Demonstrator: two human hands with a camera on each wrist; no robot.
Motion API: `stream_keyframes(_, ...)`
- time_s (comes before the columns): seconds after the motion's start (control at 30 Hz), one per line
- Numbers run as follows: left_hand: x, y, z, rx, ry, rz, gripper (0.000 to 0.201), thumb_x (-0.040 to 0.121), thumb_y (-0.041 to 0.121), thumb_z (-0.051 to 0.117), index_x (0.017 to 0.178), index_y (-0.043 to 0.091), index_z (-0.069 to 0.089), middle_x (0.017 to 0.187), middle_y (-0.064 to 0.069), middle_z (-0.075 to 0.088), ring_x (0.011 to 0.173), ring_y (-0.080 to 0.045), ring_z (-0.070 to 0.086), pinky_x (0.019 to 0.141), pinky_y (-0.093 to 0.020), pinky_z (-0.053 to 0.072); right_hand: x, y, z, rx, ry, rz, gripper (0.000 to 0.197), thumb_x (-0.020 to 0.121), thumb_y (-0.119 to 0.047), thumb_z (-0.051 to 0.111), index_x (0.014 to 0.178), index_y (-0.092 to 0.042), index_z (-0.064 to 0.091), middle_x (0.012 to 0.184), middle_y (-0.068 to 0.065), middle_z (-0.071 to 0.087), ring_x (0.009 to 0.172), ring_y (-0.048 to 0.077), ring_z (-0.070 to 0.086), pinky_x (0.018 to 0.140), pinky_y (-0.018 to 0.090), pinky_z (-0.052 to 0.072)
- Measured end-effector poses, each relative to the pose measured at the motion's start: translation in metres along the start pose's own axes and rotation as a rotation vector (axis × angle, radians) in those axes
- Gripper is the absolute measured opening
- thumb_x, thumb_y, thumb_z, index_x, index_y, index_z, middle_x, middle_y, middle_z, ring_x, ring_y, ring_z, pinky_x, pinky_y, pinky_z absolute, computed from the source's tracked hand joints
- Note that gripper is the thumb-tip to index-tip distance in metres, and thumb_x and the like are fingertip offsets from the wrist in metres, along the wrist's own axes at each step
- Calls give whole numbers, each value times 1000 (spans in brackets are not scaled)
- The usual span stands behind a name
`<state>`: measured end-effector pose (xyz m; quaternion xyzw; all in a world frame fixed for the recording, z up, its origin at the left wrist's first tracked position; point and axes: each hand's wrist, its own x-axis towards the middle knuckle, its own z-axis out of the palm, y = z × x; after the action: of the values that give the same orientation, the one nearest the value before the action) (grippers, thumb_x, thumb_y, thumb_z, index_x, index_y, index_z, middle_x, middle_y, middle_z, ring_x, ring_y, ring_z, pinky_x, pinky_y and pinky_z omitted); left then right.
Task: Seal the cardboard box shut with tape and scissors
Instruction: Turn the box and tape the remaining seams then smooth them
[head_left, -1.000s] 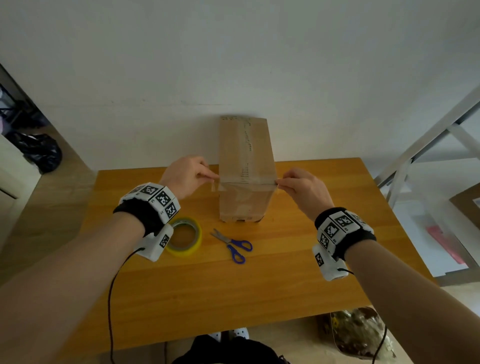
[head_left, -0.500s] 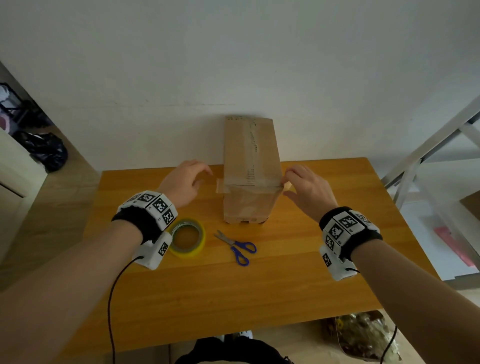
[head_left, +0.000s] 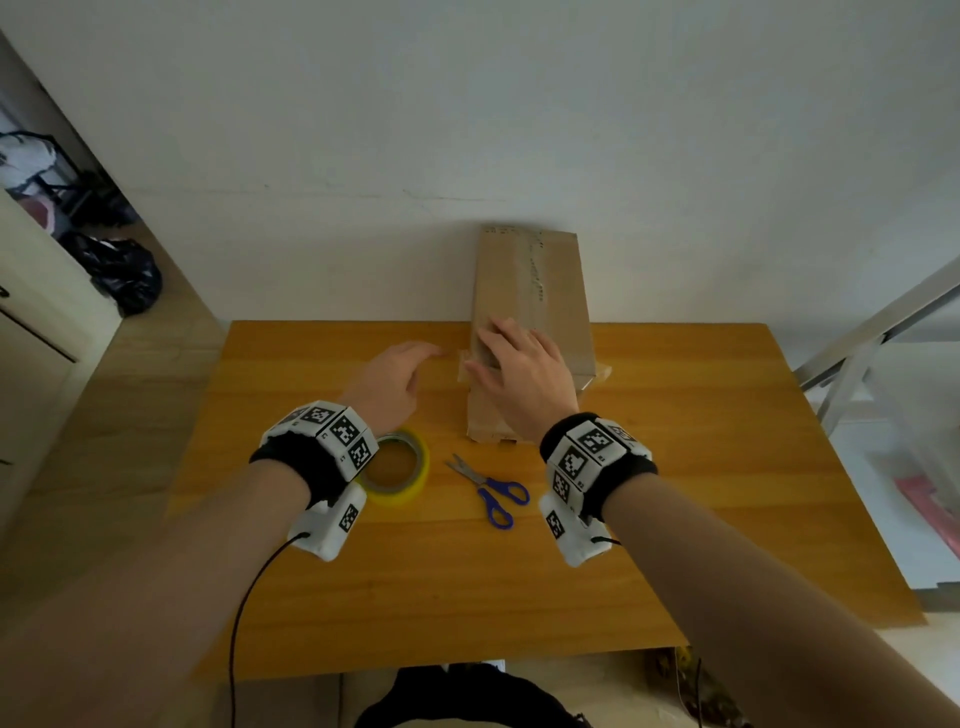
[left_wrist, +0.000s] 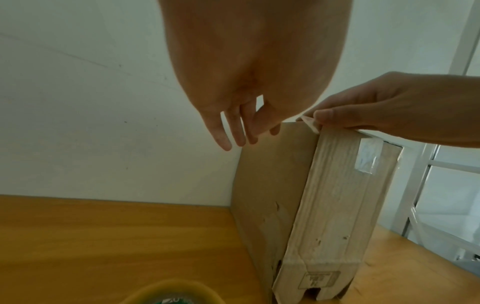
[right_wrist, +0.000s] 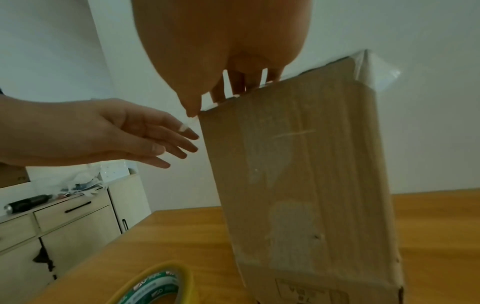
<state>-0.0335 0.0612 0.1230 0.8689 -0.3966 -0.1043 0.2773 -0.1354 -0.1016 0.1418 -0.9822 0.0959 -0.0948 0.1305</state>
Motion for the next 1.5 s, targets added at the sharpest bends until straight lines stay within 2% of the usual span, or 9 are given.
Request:
stream_keyframes(0.17,-11,0,5,-30,-46,4,68,89,-8,38,142,33,30,151,10,28,126,-9,43,95,-30,46,0,-3,11,-22,146,-14,42,93,-35,54,125,-9,57,132,11,56,121,28,53,106,41,35)
stream_keyframes(0.4,-15,3,16,-65,-53,33,55,97,11,35,144,36,24,150,22,16,89,-10,45,79,-46,54,2,-7,12,-41,139,-4,48,84,-31,66,125,-8,55,132,11,54,123,28,50,108,40,32)
stream_keyframes(0.47,-16,8,18,-76,-33,54,50,98,17,34,144,34,24,150,22,14,92,-10,47,83,-46,53,-3,-1,8,-40,128,-16,62,83,-36,67,135,-9,46,141,8,47,132,24,42,115,37,18)
stream_keyframes(0.57,-19,20,20,-78,11,77,50,100,30,29,147,30,12,154,18,4,128,-5,38,95,-35,49,-25,16,-2,9,235,31,66,90,-38,57,144,-9,32,152,6,33,141,18,27,118,33,8)
stream_keyframes(0.77,-26,42,38,-98,44,94,53,101,32,23,142,31,-10,151,20,-15,140,4,-11,114,-22,11,-68,47,-1,339,370,363,56,97,-13,41,149,-9,19,156,6,23,143,13,18,117,41,23)
stream_keyframes(0.97,-22,56,56,-270,42,-15,62,100,22,30,145,23,-12,150,17,-18,141,0,-10,116,-24,4,-75,49,6,607,231,350,57,98,-7,37,151,-14,15,154,4,29,140,12,29,113,30,33)
stream_keyframes(1.1,-19,71,59,-483,63,-123,66,98,12,35,147,23,-8,155,12,-10,139,2,-5,114,-22,3,-71,47,7,847,195,437,62,97,-3,37,152,-21,13,140,-12,40,113,-15,41,90,0,35)
stream_keyframes(1.33,-10,68,68,-730,83,-261,72,92,-3,36,149,27,4,156,9,14,140,-4,16,117,-35,18,-65,55,9,1006,102,558,71,90,10,34,151,-23,18,134,-18,39,122,-3,36,78,-5,36)
stream_keyframes(1.5,-12,50,60,-606,-28,-316,53,101,24,29,149,25,6,154,7,15,140,-10,16,114,-30,15,-68,65,3,828,3,540,63,93,5,32,150,-20,23,138,7,51,121,27,52,96,35,47)
